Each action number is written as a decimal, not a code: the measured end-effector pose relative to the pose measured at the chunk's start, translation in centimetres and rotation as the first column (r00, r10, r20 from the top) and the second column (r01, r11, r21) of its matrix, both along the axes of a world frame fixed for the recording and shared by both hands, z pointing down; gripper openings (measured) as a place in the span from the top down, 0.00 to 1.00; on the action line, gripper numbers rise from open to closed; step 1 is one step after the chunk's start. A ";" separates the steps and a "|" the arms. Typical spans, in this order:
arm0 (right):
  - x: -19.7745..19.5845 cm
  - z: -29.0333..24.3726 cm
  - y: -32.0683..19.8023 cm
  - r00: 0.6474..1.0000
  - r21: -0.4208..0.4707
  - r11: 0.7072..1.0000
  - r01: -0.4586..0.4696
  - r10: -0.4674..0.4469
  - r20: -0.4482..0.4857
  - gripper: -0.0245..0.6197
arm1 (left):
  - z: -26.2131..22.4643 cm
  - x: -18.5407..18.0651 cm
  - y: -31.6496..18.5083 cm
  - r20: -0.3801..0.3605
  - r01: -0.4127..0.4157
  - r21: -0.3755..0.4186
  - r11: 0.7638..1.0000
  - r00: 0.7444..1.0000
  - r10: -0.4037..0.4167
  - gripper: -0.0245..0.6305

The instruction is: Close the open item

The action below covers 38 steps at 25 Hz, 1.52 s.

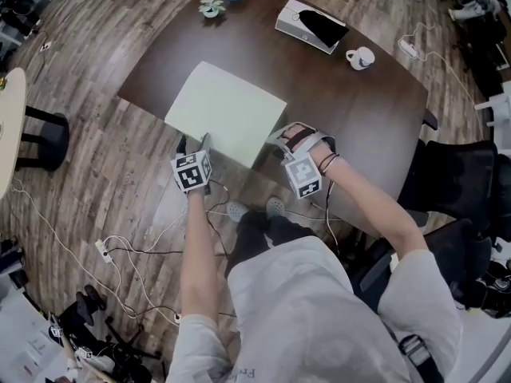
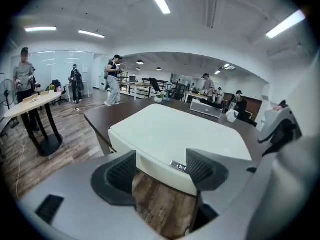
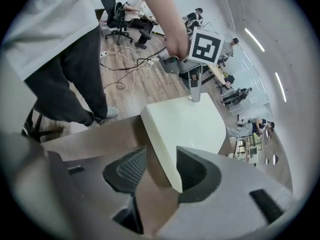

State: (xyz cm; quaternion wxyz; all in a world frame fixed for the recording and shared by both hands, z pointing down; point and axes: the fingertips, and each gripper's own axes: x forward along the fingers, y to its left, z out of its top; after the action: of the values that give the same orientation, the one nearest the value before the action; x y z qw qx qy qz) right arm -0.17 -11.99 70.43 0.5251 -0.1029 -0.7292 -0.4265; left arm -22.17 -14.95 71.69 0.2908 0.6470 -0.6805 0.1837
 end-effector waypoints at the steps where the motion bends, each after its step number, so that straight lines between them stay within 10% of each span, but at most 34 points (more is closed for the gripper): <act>1: 0.2 -0.4 0.3 0.999 -0.026 0.999 -0.031 0.032 0.024 0.67 | -0.2 0.0 -0.1 -0.001 -0.002 -0.007 1.000 1.000 0.002 0.50; 5: 0.2 -3.2 1.6 0.958 -0.175 0.965 -0.196 0.226 0.175 0.67 | -3.2 0.0 0.3 0.018 0.013 0.032 0.999 1.000 -0.014 0.50; 12: 0.1 -7.1 4.5 0.773 -0.465 0.810 -0.357 0.536 0.340 0.67 | -8.1 3.5 4.0 0.031 0.014 0.121 0.993 0.999 -0.018 0.50; 18: 0.8 -10.7 3.2 0.384 -0.761 0.527 -0.377 0.837 0.390 0.67 | -9.0 5.7 8.6 0.018 0.039 0.131 0.991 0.999 -0.042 0.50; 22: 1.8 -11.7 3.2 0.238 -0.841 0.430 -0.329 0.899 0.367 0.67 | -9.9 7.5 11.2 -0.014 0.088 0.153 0.984 0.996 -0.087 0.50; 28: 3.1 -13.0 4.5 0.140 -0.868 0.403 -0.290 0.915 0.378 0.67 | -12.6 10.4 13.9 -0.077 0.158 0.230 0.960 0.987 -0.144 0.50; 38: 5.5 -12.7 6.4 0.094 -0.878 0.390 -0.277 0.920 0.380 0.68 | -14.5 15.0 14.8 -0.026 0.093 0.279 0.956 0.996 -0.090 0.50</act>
State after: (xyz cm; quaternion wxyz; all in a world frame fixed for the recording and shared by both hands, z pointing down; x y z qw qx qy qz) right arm 5.31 -5.59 57.68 0.1430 0.3044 -0.9322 0.1340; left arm -7.15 -0.11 57.15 0.2090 0.6506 -0.7269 0.0680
